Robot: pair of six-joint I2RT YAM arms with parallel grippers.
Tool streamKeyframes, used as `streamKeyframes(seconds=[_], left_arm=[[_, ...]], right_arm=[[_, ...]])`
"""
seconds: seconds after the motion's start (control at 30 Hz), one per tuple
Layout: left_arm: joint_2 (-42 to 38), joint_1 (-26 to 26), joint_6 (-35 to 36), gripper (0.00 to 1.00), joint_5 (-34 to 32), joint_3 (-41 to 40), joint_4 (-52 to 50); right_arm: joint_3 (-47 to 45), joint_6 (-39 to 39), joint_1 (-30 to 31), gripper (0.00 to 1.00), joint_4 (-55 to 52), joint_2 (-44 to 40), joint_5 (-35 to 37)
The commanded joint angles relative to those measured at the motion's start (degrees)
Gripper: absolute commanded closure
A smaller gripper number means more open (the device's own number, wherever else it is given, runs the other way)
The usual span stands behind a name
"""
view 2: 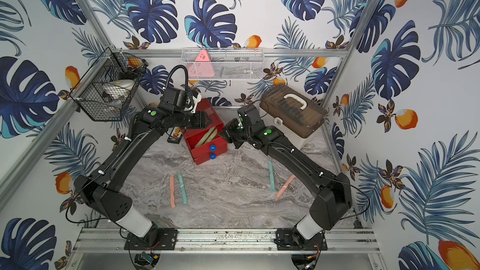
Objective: Place the fruit knives into the drawer by color
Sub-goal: Place the fruit knife in the drawer, then close the drawer in the storage box.
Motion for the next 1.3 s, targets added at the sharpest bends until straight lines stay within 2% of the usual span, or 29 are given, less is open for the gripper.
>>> streamKeyframes(seconds=[0.0, 0.03, 0.07, 0.27, 0.7, 1.13, 1.27], left_arm=[[2.4, 0.6, -1.2, 0.92, 1.1, 1.4, 1.9], [3.0, 0.9, -1.0, 0.99, 1.0, 1.6, 1.9], [3.6, 1.4, -0.7, 1.0, 1.0, 1.4, 2.1], [4.9, 4.3, -0.4, 1.0, 1.9, -1.2, 3.6], [5.8, 6.3, -0.9, 1.0, 3.8, -8.6, 6.7], [5.4, 6.6, -0.8, 1.0, 4.4, -9.8, 6.7], [5.2, 6.7, -0.6, 1.0, 4.4, -9.9, 6.6]], right_arm=[[-4.7, 0.8, -1.1, 1.0, 5.2, -1.0, -0.2], [-5.7, 0.9, -1.5, 1.0, 6.0, -0.9, -0.7], [-6.6, 1.0, -1.8, 1.0, 7.6, -0.6, -1.5], [-4.2, -0.4, -2.5, 1.0, 9.4, 3.9, -3.9], [0.3, 0.4, -2.5, 1.0, 12.8, 12.0, -5.4], [4.0, 3.9, -2.2, 1.0, 21.7, 20.1, -7.9], [2.4, 3.0, -1.4, 1.0, 21.4, 18.4, -7.3]])
